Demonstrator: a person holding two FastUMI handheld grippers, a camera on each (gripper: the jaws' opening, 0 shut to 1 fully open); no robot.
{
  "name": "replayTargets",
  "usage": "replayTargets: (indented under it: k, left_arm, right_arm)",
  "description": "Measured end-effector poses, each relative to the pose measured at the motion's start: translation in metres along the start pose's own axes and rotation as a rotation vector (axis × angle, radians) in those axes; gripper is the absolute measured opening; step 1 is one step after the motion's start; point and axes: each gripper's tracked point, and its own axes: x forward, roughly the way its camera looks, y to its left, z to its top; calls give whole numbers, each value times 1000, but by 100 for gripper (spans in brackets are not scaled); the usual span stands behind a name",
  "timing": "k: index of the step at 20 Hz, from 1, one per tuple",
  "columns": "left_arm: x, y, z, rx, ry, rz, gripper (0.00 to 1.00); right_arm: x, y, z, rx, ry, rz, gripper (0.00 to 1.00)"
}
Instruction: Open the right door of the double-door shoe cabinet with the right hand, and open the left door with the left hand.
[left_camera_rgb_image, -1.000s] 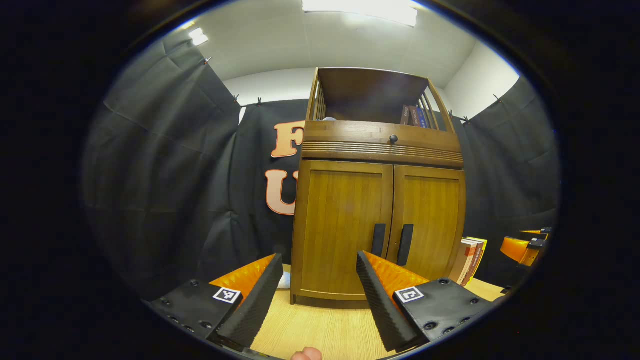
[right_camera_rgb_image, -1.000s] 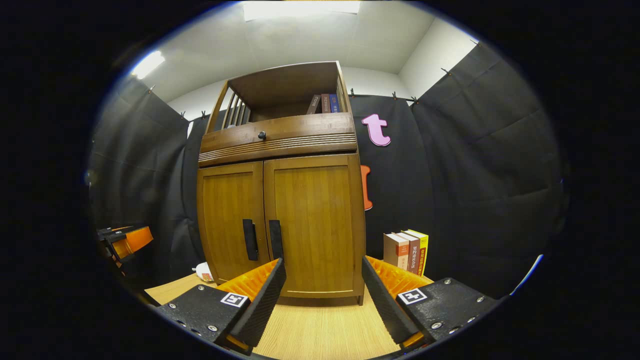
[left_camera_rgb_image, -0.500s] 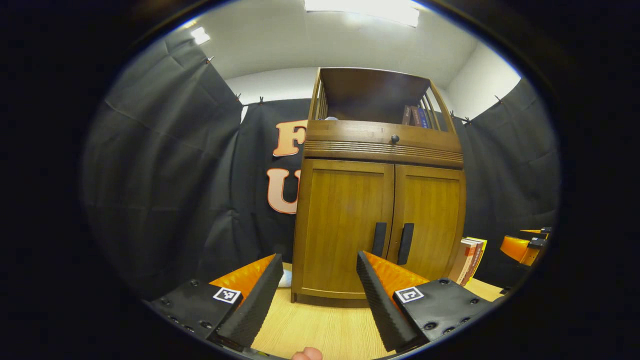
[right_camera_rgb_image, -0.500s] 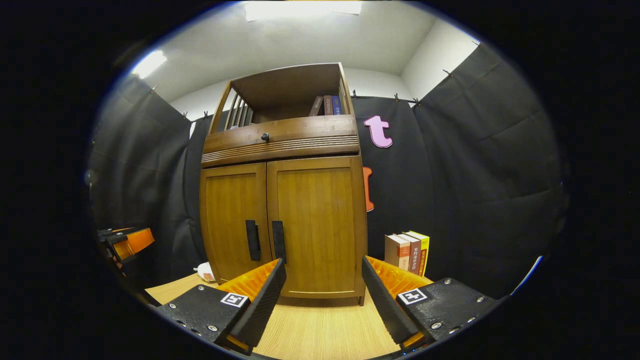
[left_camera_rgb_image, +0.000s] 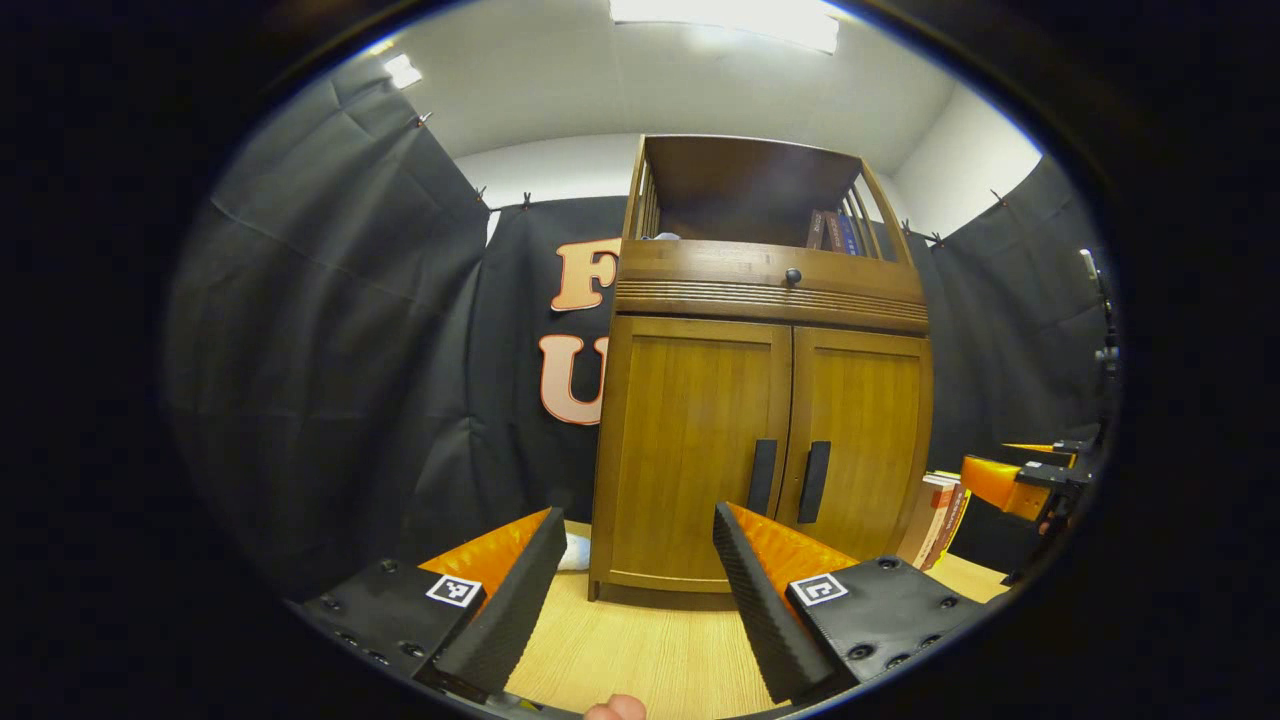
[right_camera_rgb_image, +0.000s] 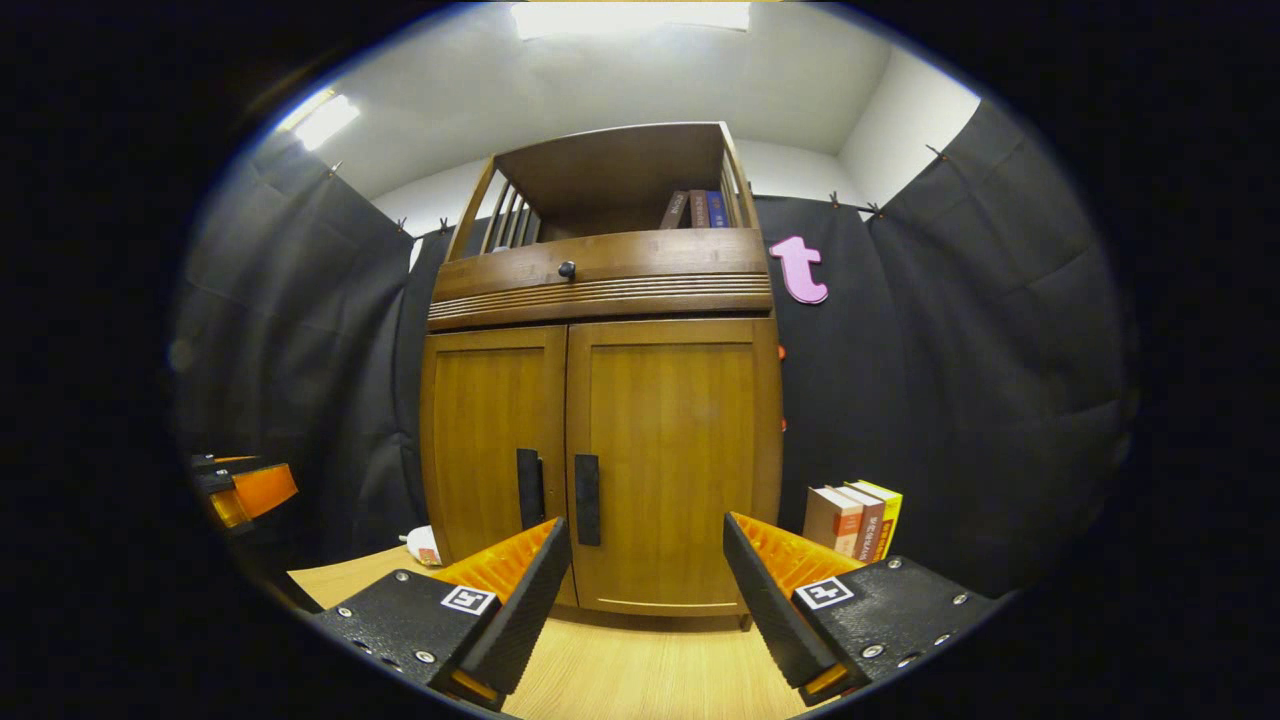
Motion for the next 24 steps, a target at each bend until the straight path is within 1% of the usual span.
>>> replayTargets:
  k: [2,3,5,6,7,8,9,10,11,12,15,16,17,18,19,20,21,22,23,24]
  left_arm:
    - [-1,1,-2,-2,5,7,96]
    - [0,1,-2,-5,6,10,96]
    - [0,3,-2,-4,6,20,96]
    - [0,3,-2,-1,5,25,93]
    - [1,4,-2,2,3,29,93]
    - [1,4,-1,5,2,34,93]
    - [1,4,-2,6,2,40,93]
    - [1,5,-2,5,2,45,93]
    - [2,5,-3,3,4,48,93]
    - [2,5,-3,1,6,49,93]
    - [3,7,-5,2,13,61,93]
    - [3,8,-5,4,14,64,93]
    - [3,8,-5,6,17,69,96]
    - [3,8,-6,8,21,73,93]
    - [4,9,-6,10,24,79,93]
    - [4,10,-6,9,26,87,93]
    - [4,11,-6,6,27,95,93]
    - [5,11,-7,2,29,99,96]
    - [5,12,-7,3,30,106,93]
    - [5,14,-7,7,30,115,93]
  right_arm:
    - [25,10,4,-12,-8,31,93]
    - [39,14,3,-24,-10,41,98]
    - [66,21,2,-48,-15,53,98]
    - [79,25,-2,-57,-14,57,98]
    - [91,28,-6,-59,-9,59,93]
    - [103,30,-11,-56,0,60,97]
    - [115,33,-15,-51,7,62,93]
    - [127,37,-19,-45,14,62,93]
    - [137,41,-25,-38,24,64,98]
    - [148,44,-31,-33,41,65,93]
    - [182,46,-51,-28,85,42,93]
    - [191,48,-57,-21,98,39,98]
    - [200,48,-64,-15,116,32,98]
    - [207,47,-71,-10,136,21,93]
    - [211,47,-77,-3,151,16,97]
    - [214,49,-79,1,156,16,93]
    - [215,48,-80,-2,153,14,93]
    - [218,47,-81,-14,146,7,89]
    - [220,46,-81,-26,143,0,93]
    - [222,44,-83,-32,148,-11,87]
